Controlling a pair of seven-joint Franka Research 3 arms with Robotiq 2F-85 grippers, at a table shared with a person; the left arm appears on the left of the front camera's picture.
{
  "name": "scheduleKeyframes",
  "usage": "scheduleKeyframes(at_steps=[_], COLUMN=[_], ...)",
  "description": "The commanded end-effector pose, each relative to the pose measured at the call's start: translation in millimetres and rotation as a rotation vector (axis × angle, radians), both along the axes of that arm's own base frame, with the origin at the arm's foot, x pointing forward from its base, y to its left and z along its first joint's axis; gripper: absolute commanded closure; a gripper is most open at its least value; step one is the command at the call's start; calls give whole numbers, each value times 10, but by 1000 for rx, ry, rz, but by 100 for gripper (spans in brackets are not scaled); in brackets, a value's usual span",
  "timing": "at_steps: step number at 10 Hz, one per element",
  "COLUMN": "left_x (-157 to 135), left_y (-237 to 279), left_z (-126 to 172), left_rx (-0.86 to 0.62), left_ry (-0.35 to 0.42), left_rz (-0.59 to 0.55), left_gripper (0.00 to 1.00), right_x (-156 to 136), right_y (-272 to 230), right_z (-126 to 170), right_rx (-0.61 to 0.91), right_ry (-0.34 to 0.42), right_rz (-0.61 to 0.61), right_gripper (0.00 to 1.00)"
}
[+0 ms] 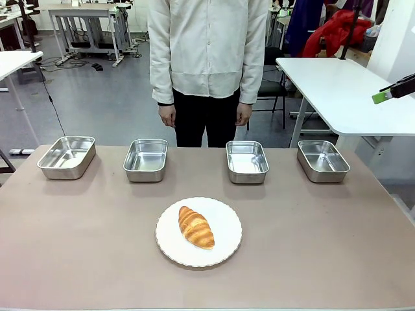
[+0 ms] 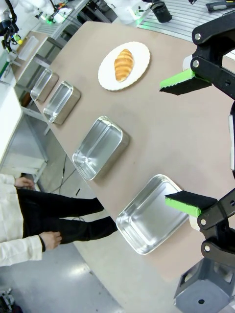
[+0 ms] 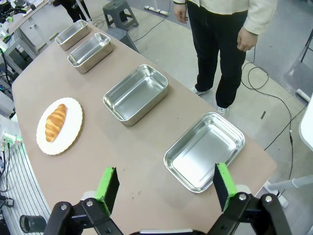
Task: Place the bread in the container.
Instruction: Place the Butter Roll into the Airtight Container indicated by the human.
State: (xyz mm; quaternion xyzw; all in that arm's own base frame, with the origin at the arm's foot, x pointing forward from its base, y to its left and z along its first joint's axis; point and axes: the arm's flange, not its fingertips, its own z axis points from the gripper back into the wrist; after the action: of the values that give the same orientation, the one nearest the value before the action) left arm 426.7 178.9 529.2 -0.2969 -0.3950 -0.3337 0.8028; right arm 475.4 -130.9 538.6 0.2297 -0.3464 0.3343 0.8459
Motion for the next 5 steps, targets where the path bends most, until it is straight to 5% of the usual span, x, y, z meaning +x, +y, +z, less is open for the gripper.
scheduleKeyframes(at_steps=[1,5], left_x=[-18,-18], left_y=[7,7], left_z=[5,5], left_rx=[-6,-6], left_ry=[-12,-12], left_rz=[-6,-6], left_gripper=[0,0], right_x=[12,12], right_y=[7,7], right_z=[1,1], right_rx=[2,2], right_ry=[-5,-5], right_rz=[-1,-1], right_gripper=[0,0])
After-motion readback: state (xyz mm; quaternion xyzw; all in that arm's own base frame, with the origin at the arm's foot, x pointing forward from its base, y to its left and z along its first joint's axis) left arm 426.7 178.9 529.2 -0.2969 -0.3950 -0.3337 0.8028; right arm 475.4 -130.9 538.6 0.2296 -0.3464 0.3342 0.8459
